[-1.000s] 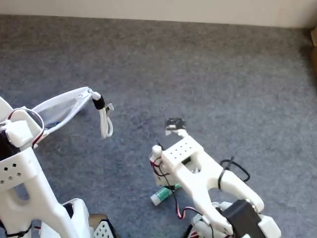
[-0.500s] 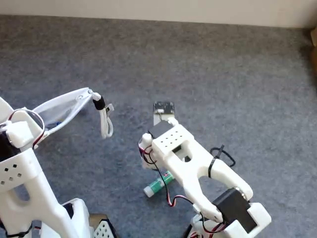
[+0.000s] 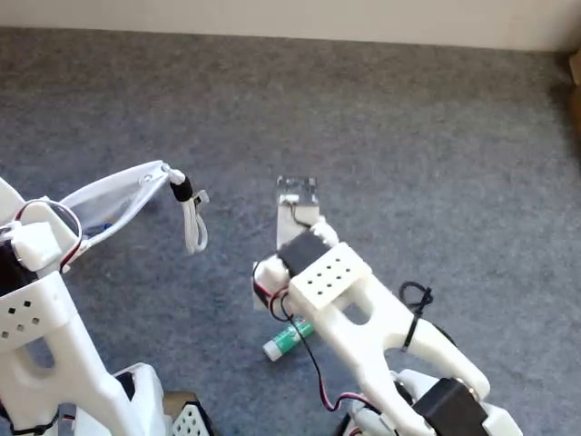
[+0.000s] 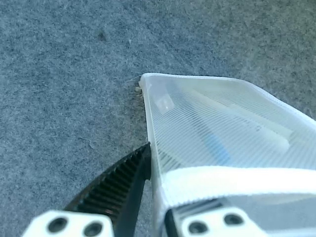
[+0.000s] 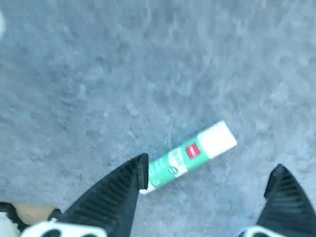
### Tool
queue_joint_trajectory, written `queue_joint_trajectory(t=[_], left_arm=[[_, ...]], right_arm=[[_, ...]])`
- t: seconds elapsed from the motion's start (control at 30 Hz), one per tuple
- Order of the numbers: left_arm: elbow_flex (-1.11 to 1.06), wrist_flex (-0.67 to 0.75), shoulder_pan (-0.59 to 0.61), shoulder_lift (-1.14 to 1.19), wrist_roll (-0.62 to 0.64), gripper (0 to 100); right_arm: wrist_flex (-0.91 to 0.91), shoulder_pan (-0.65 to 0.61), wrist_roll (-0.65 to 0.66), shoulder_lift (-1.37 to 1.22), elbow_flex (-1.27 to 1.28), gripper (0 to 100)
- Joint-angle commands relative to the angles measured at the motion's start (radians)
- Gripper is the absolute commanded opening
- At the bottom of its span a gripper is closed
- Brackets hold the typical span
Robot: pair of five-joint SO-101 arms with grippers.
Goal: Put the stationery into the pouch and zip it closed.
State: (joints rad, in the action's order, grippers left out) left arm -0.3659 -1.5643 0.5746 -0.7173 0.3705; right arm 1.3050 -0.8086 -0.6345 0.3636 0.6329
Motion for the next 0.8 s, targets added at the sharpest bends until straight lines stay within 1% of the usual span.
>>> queue_joint_trajectory(t=[0.0,0.2,0.57,0.77], left_arm=[[-0.008,0.011,-0.018,0.008,0.005,1],[-0.008,0.009,-0.018,0.007,0.005,1],[-0.008,0.008,-0.018,0.007,0.005,1],[-0.008,0.006,-0.018,0.007,0.005,1]], right_arm=[[-0.071,-0.058,-0.043,0.041,0.030,35.2],[-0.222,-0.101,-0.091,0.041,0.142,35.2],[-0.334,-0.094,-0.097,0.039,0.257,35.2],[-0.381,-0.094,-0.097,0.039,0.274,28.3]])
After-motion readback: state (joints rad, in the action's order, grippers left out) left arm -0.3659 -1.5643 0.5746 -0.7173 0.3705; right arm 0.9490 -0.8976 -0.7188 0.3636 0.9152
